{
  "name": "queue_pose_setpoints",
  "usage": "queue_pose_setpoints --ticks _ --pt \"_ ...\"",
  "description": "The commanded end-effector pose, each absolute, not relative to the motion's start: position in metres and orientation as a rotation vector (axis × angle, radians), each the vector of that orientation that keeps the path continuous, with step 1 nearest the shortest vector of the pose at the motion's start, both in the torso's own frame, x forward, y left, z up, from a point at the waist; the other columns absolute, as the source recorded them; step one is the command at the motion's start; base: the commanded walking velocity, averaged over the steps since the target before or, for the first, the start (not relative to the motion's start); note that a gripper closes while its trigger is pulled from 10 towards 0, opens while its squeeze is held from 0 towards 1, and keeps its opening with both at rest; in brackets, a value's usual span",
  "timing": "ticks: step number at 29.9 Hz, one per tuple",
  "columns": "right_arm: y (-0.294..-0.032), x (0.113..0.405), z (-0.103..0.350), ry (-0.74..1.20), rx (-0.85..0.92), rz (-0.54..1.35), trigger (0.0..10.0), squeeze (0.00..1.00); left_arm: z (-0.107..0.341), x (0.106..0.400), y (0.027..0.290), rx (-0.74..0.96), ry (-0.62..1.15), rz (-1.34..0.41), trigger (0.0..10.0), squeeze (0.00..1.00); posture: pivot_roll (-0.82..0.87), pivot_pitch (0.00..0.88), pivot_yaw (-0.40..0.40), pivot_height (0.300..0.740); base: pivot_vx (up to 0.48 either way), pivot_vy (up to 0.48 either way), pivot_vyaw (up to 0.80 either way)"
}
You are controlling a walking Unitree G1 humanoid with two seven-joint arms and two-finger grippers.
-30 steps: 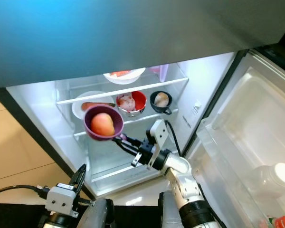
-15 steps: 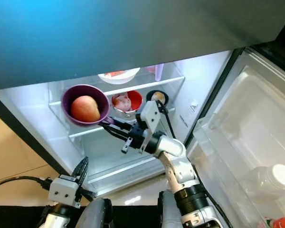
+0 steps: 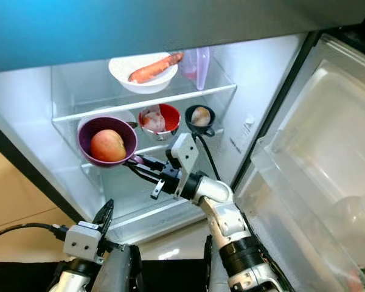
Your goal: Restocking fridge
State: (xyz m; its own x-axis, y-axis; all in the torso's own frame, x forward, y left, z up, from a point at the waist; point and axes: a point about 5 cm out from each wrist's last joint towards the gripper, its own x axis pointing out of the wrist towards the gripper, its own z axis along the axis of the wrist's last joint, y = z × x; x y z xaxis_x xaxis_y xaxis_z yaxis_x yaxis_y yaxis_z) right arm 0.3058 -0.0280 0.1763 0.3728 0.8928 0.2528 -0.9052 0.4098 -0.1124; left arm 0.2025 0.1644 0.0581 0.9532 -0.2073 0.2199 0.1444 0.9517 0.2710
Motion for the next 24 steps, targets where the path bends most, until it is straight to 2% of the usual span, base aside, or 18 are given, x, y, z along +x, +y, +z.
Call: queue_pose_setpoints --ticks 1,18,24 --pt "-0.026 0.308 0.185 -0.347 0.031 1.139 10.0 0.0 0.052 0.2 0.162 0.249 -0.214 -0.186 10.0 0.0 -0.11 0.187 -0.067 0.593 0.0 0.0 0.0" --pt "-0.005 0.326 0.209 -0.393 -0.011 1.088 10.0 0.0 0.055 0.204 0.16 0.25 -0.224 -0.197 10.0 0.0 -0.11 0.19 -0.071 0.593 0.0 0.0 0.0" --pt "0.0 0.342 0.218 -0.373 -0.077 1.006 10.0 0.0 0.059 0.207 0.156 0.252 -0.241 -0.22 10.0 0.0 -0.11 0.192 -0.077 0.593 0.0 0.0 0.0"
